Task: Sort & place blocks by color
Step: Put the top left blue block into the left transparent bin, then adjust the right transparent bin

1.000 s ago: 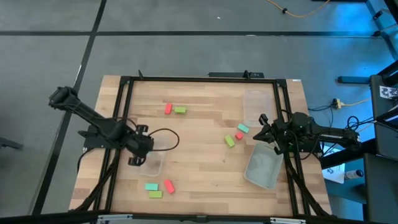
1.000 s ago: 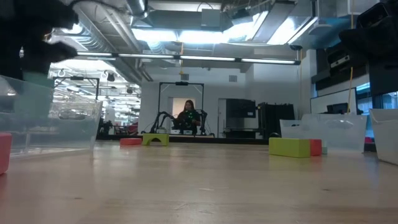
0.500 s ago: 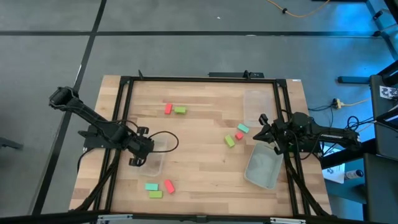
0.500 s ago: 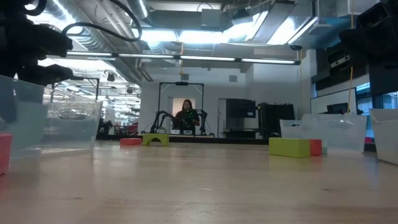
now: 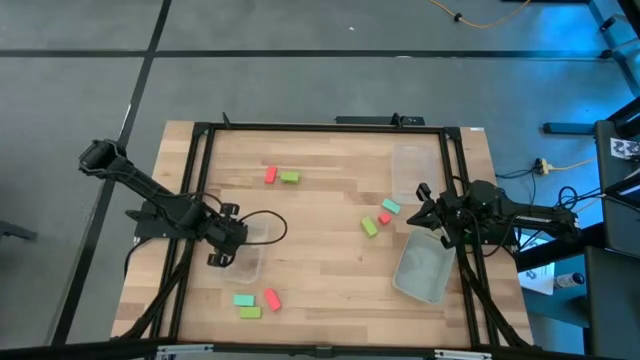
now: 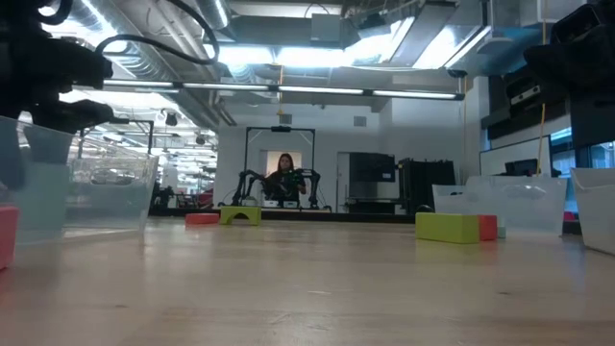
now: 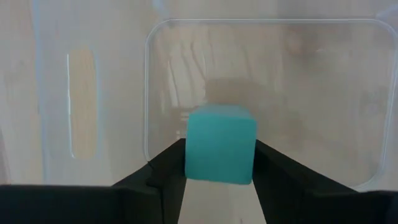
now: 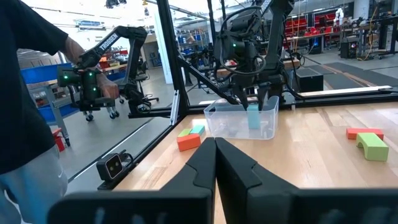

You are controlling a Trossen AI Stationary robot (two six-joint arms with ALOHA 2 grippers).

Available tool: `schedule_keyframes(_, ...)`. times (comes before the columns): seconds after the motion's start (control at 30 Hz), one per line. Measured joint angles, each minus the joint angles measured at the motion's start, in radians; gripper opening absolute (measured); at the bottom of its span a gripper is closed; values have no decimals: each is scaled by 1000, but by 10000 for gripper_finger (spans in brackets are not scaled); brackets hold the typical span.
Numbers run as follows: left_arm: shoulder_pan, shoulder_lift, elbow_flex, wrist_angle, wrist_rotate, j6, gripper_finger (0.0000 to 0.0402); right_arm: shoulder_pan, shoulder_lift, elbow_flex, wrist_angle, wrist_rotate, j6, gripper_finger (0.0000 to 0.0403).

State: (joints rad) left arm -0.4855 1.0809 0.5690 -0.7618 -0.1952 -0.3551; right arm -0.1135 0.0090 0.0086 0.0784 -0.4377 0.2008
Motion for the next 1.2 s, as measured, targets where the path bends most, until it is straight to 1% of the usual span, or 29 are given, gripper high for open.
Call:
schedule_keyframes(0.27, 65, -1, 10, -6, 108, -9, 164, 0, 0, 0, 0, 0, 0, 14)
schedule_keyframes(0.47, 105, -2, 59, -16, 111, 23, 165, 0, 0, 0, 0, 0, 0, 14)
schedule_keyframes(0.6, 127, -2, 103, -71, 112, 25, 165, 0, 0, 0, 0, 0, 0, 14)
schedule_keyframes(0.73, 135, -2, 188, -178, 128, 30, 165, 0, 0, 0, 0, 0, 0, 14)
schedule_keyframes(0.87, 135, -2, 328, -335, 138, 87, 165, 0, 0, 0, 0, 0, 0, 14)
schedule_keyframes(0.93, 135, -3, 403, -351, 133, 119, 165, 0, 0, 0, 0, 0, 0, 14)
schedule_keyframes(1.03, 135, -33, 473, -233, 58, 123, 165, 0, 0, 0, 0, 0, 0, 14)
schedule_keyframes(1.13, 161, -81, 463, 5, -19, 142, 165, 0, 0, 0, 0, 0, 0, 14)
schedule_keyframes(1.2, 203, -104, 431, 159, -30, 156, 165, 0, 0, 0, 0, 0, 0, 14)
